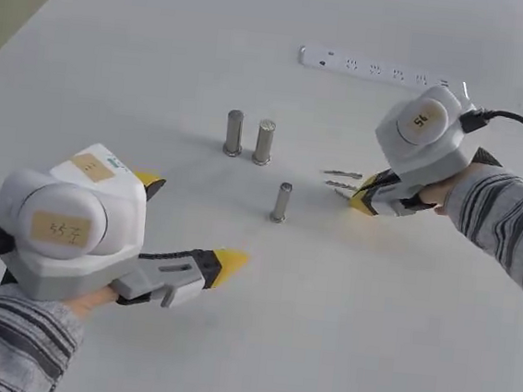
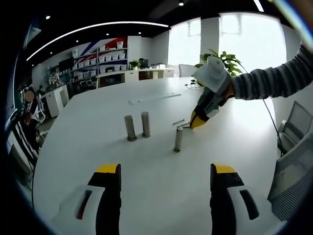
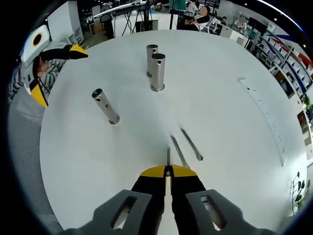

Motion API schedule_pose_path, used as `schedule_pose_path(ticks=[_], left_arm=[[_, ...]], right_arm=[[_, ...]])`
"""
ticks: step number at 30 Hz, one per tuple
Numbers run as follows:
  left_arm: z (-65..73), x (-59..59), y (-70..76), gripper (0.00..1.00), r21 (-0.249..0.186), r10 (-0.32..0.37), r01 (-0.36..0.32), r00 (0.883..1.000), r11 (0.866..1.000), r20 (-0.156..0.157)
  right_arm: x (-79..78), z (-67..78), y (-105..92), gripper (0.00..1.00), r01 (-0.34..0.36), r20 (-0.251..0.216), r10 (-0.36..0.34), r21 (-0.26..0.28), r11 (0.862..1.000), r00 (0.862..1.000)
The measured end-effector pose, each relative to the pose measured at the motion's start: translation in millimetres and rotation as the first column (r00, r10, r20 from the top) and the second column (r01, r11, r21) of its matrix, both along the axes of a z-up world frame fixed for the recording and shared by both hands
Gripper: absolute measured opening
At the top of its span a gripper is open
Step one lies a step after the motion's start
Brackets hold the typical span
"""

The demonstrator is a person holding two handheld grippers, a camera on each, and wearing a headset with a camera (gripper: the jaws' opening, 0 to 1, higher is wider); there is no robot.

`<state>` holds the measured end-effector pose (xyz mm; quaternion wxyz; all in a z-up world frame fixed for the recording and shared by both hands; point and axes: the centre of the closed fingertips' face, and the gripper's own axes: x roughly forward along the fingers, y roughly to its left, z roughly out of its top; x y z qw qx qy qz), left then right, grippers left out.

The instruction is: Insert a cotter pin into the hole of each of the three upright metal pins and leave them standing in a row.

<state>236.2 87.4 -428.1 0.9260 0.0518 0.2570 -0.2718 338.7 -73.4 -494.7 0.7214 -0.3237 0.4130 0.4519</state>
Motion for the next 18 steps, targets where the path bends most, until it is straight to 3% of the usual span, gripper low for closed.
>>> schedule_pose_path(ticks=[6, 9, 11, 18], left_arm=[[0.2, -3.3, -1.0, 0.66, -0.005, 0.009, -0.009, 1.0, 1.0, -0.015], [2.8, -4.3, -3.1, 0.64, -0.011, 0.007, -0.007, 1.0, 1.0, -0.011], [3.6, -4.5, -4.2, 0.61, -0.016, 0.007, -0.007, 1.0, 1.0, -0.012], [7.8, -3.1, -12.5, 0.56, -0.04, -0.01, 0.009, 1.0, 0.999, -0.01]], right_arm=[[-1.3, 0.8, 0.4, 0.0, -0.031, 0.024, 0.031, 0.003, 1.0, 0.999], [-4.4, 5.0, 3.1, 0.0, -0.048, 0.056, 0.046, 0.033, 0.998, 0.997], [-7.1, 9.6, 7.7, 0.0, -0.081, 0.087, 0.076, 0.062, 0.995, 0.993], [-24.3, 24.4, 15.6, 0.0, -0.177, 0.176, 0.162, 0.077, 0.981, 0.971]])
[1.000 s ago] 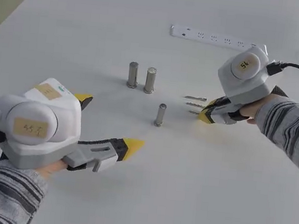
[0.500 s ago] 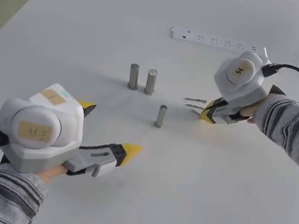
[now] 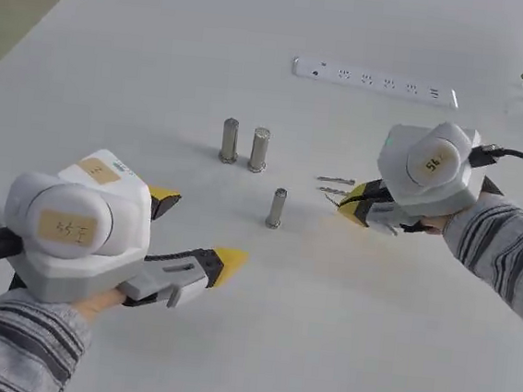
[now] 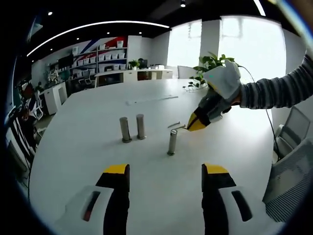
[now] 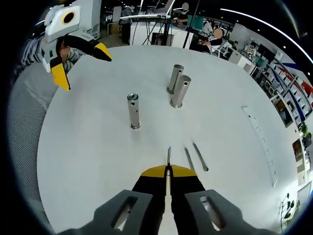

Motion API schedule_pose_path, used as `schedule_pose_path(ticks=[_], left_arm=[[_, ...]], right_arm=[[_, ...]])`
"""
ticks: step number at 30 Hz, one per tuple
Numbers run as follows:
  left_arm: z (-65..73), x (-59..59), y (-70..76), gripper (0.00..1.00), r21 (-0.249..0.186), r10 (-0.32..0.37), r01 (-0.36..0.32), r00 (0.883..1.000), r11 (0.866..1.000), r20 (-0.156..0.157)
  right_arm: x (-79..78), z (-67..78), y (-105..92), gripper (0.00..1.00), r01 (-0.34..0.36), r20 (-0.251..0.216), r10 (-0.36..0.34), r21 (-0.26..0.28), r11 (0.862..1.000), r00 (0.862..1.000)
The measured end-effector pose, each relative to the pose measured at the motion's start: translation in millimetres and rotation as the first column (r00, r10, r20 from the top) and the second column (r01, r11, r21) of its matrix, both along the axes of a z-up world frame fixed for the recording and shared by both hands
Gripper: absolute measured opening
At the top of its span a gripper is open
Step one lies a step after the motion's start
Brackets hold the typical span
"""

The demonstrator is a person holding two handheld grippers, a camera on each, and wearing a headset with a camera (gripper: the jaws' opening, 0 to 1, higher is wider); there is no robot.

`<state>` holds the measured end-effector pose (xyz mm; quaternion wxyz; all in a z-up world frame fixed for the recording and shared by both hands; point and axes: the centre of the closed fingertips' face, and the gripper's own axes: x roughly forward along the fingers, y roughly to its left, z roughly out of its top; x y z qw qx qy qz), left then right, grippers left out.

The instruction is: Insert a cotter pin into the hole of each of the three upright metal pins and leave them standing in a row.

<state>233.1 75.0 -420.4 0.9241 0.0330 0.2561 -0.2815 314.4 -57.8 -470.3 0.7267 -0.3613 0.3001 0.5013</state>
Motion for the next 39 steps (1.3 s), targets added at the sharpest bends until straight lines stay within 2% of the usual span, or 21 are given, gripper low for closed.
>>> schedule_pose_path(ticks=[6, 13, 17, 26, 31, 35, 39], left_arm=[[2.5, 1.6, -10.8, 0.52, -0.027, -0.024, 0.024, 1.0, 0.999, -0.009], [4.7, 0.9, -23.9, 0.45, -0.061, -0.056, 0.054, 0.998, 0.997, -0.029], [7.7, 0.1, -32.2, 0.4, -0.114, -0.066, 0.06, 0.997, 0.992, -0.051], [18.9, -2.2, -47.7, 0.27, -0.233, -0.086, 0.066, 0.993, 0.97, -0.077], [23.5, -4.3, -54.3, 0.2, -0.295, -0.094, 0.061, 0.991, 0.954, -0.098], [26.2, -7.2, -58.8, 0.15, -0.325, -0.105, 0.065, 0.989, 0.944, -0.107], [26.4, -11.3, -61.8, 0.1, -0.332, -0.117, 0.074, 0.987, 0.94, -0.11]], right_arm=[[-16.8, 13.7, 8.2, 0.0, -0.063, 0.042, 0.062, 0.012, 0.998, 0.997], [-37.0, 29.8, 21.2, 0.0, -0.142, 0.081, 0.138, 0.042, 0.989, 0.987], [-50.2, 38.5, 30.5, 0.0, -0.199, 0.106, 0.192, 0.051, 0.979, 0.976], [-74.0, 55.5, 48.3, 0.0, -0.287, 0.147, 0.274, 0.07, 0.956, 0.95], [-84.5, 61.0, 57.5, 0.0, -0.314, 0.155, 0.298, 0.09, 0.945, 0.942], [-92.5, 61.6, 62.1, 0.0, -0.331, 0.152, 0.315, 0.093, 0.939, 0.937], [-96.2, 63.0, 63.0, 0.0, -0.332, 0.151, 0.316, 0.101, 0.938, 0.937]])
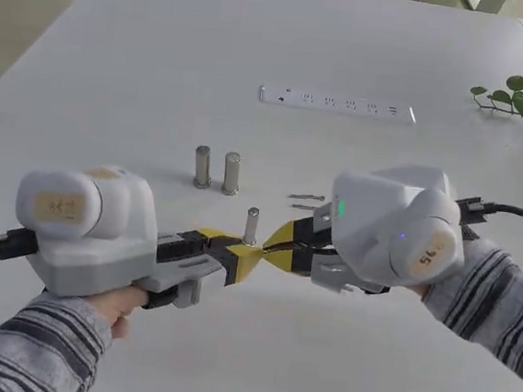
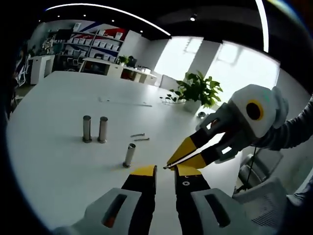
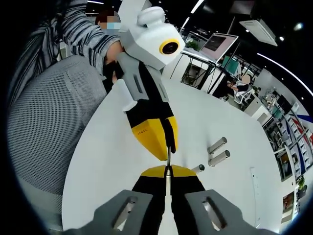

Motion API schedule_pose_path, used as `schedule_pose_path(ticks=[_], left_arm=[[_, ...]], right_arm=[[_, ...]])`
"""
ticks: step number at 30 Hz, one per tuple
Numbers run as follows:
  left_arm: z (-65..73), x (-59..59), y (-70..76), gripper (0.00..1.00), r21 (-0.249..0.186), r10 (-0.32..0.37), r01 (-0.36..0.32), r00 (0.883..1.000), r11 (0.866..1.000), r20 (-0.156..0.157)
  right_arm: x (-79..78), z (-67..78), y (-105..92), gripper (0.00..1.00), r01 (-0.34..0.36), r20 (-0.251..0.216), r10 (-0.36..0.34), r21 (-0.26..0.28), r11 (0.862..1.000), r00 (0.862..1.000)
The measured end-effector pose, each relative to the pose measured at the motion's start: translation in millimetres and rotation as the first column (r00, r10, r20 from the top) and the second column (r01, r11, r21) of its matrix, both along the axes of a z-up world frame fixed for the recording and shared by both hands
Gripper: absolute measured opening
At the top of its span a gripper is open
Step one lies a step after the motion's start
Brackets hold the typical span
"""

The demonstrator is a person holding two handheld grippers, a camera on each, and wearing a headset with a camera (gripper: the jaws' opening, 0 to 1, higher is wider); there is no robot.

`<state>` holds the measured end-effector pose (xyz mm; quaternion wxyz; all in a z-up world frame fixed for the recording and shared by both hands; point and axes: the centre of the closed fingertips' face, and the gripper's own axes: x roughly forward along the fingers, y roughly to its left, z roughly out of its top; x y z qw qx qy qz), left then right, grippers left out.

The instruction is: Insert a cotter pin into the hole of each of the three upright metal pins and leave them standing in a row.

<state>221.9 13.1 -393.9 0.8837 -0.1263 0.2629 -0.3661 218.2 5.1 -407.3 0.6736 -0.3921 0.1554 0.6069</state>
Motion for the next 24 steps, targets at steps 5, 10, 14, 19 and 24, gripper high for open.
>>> schedule_pose_path(ticks=[5, 10, 14, 19, 24], left_arm=[[1.7, -4.4, -3.5, 0.02, -0.033, -0.004, 0.004, 1.0, 0.999, -0.013], [3.1, -6.1, -5.2, 0.0, -0.051, -0.001, 0.0, 1.0, 0.999, -0.022], [3.8, -8.1, -6.7, 0.0, -0.055, -0.006, 0.005, 1.0, 0.998, -0.026], [3.5, -9.2, -6.8, 0.0, -0.068, 0.002, -0.005, 0.999, 0.998, -0.045], [4.0, -9.3, -6.8, 0.0, -0.077, 0.003, -0.008, 0.999, 0.997, -0.053]], right_arm=[[-3.0, 2.5, 0.2, 0.0, -0.001, 0.004, 0.001, 0.006, 1.0, 1.0], [-4.4, 5.8, 0.7, 0.0, -0.002, 0.013, 0.002, 0.009, 1.0, 1.0], [-6.3, 6.2, 0.7, 0.0, -0.008, 0.02, 0.008, 0.0, 1.0, 1.0], [-7.8, 6.8, 0.5, 0.0, -0.013, 0.034, 0.014, -0.01, 1.0, 0.999], [-8.1, 7.6, 0.4, 0.0, -0.008, 0.032, 0.008, -0.008, 1.0, 0.999]])
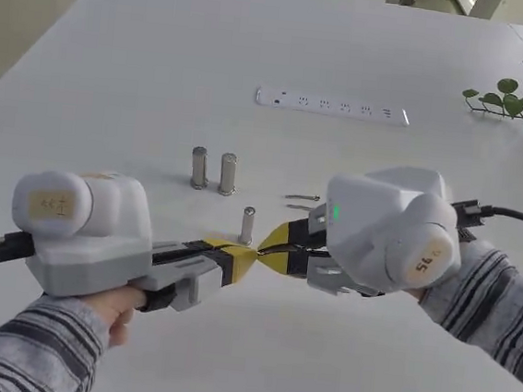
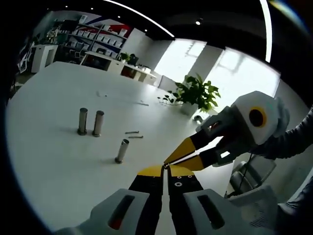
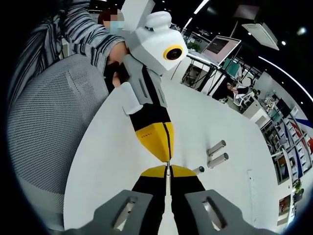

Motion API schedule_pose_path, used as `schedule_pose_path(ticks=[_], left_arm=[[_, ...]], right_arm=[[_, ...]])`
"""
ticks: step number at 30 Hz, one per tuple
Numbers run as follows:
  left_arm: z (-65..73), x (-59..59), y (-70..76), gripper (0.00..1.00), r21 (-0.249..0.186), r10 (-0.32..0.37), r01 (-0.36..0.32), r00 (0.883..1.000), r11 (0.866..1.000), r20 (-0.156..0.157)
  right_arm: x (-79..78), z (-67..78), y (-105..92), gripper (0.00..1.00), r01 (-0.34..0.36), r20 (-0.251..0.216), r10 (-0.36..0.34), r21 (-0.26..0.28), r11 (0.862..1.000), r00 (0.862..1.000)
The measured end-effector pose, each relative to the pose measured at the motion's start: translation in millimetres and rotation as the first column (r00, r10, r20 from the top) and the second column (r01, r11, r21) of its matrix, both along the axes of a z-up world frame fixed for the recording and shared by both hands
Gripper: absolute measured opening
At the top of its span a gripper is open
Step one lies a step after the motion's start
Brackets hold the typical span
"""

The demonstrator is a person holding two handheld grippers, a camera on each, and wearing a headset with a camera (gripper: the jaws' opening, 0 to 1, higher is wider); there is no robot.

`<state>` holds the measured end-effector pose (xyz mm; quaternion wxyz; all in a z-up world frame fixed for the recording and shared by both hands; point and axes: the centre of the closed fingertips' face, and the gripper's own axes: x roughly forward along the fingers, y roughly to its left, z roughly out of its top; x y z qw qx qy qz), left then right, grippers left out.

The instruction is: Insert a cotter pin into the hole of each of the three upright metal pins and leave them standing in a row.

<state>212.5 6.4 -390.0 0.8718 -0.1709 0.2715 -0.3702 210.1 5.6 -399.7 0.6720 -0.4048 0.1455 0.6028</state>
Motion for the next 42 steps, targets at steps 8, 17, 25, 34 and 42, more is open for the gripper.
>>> schedule_pose_path(ticks=[8, 17, 25, 34, 42], left_arm=[[1.4, -1.3, -3.0, 0.0, 0.045, -0.048, 0.046, 0.998, 0.998, 0.05], [-5.9, -7.5, 0.1, 0.0, 0.237, -0.199, 0.158, 0.967, 0.959, 0.16], [-10.5, -20.8, -1.4, 0.0, 0.312, -0.326, 0.25, 0.919, 0.917, 0.222], [-5.1, -35.7, -8.9, 0.0, 0.316, -0.432, 0.347, 0.864, 0.883, 0.26], [-0.5, -45.5, -14.7, 0.0, 0.294, -0.471, 0.394, 0.841, 0.871, 0.266]], right_arm=[[0.3, 0.1, -1.0, 0.0, 0.03, -0.033, -0.029, 0.023, 0.999, 0.999], [-3.0, -0.1, -5.9, 0.06, 0.154, -0.244, -0.121, 0.121, 0.981, 0.962], [-14.7, -5.9, -10.1, 0.08, 0.216, -0.452, -0.121, 0.164, 0.963, 0.884], [-33.0, -15.0, -15.9, 0.07, 0.205, -0.553, -0.084, 0.16, 0.966, 0.829], [-47.7, -15.1, -15.3, 0.04, 0.164, -0.578, -0.041, 0.162, 0.973, 0.815]])
